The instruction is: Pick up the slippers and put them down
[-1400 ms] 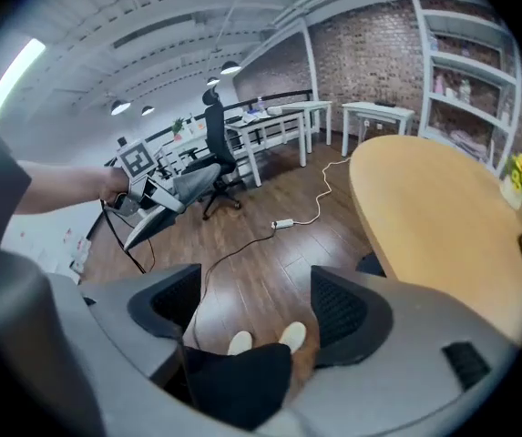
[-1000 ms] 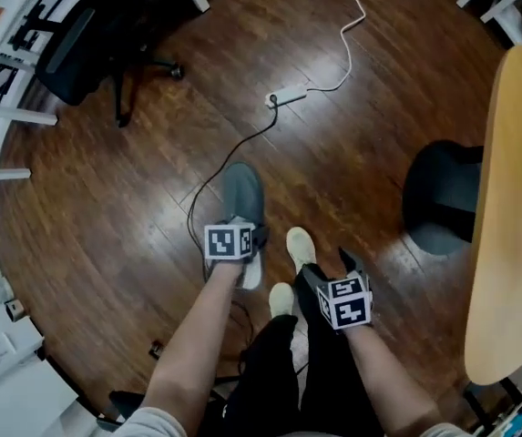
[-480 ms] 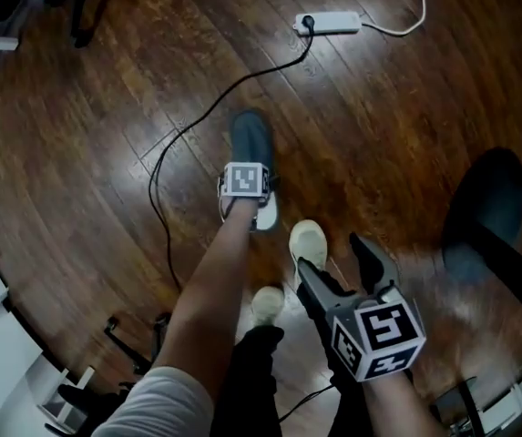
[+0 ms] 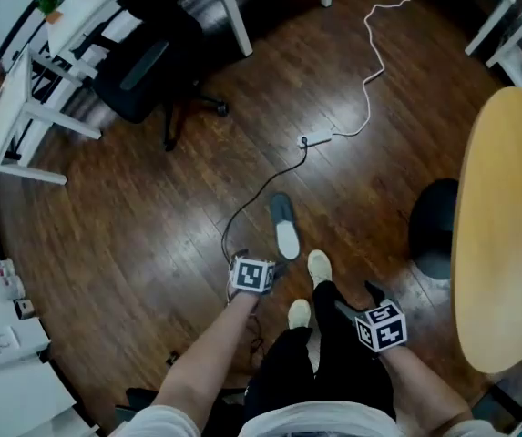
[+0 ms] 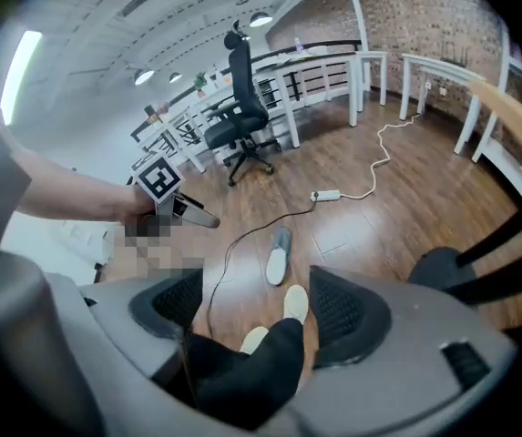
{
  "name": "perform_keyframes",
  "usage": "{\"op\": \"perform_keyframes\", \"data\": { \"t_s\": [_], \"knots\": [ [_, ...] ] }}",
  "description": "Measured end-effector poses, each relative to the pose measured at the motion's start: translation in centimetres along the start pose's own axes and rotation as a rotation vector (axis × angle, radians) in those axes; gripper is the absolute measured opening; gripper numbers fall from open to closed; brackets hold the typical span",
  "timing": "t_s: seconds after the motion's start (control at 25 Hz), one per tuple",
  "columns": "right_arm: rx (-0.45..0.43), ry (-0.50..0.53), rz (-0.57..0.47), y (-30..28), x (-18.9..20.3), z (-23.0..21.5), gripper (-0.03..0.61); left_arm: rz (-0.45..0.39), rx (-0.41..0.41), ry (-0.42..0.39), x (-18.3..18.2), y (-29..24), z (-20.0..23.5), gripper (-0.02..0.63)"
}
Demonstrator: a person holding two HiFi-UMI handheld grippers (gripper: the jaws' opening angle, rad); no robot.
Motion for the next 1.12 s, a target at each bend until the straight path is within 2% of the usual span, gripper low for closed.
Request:
{"op": "perform_keyframes", "data": {
  "t_s": [0.08,0.16,0.24,0.32,0.4,0.56,0.8,0.92,1.12],
  "knots": [
    [0.043,-0.135,-0.113,13.0,0.4,2.6,0.39,-0.116,0.034,-0.115,-1.9,12.7,-6.8,0.517],
    [0.128,-0.208,-0.237,26.1,0.3,3.2,0.39,-0.176,0.111,-0.185,-3.5,23.5,-15.8,0.517],
    [0.205,-0.248,-0.331,36.1,2.2,3.1,0.391,-0.2,0.178,-0.294,-3.5,30.2,-24.3,0.517],
    [0.266,-0.298,-0.398,42.7,6.7,3.6,0.391,-0.212,0.227,-0.432,-1.6,33.7,-31.0,0.517],
    [0.316,-0.387,-0.448,47.2,13.3,3.6,0.39,-0.219,0.275,-0.531,1.4,34.9,-36.8,0.517],
    [0.366,-0.568,-0.512,51.8,26.0,1.7,0.39,-0.171,0.286,-0.58,8.0,33.7,-45.1,0.517],
    [0.475,-0.613,-0.517,63.1,42.7,-2.9,0.39,-0.161,0.279,-0.599,16.0,32.5,-60.5,0.517],
    [0.48,-0.631,-0.543,65.6,47.0,-3.9,0.388,-0.158,0.256,-0.638,17.9,32.7,-64.5,0.517],
    [0.467,-0.648,-0.576,68.1,50.8,-4.9,0.388,-0.17,0.255,-0.69,19.2,33.0,-69.5,0.517]
  ]
}}
Point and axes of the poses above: the fingertips, and each gripper's own axes: y backward along the fingers, z to its left, x out of its underside, the point moved 4 cm from there along y, backward along the fingers, and after that the axes turned 2 degrees about x, right-handed, at the moved point
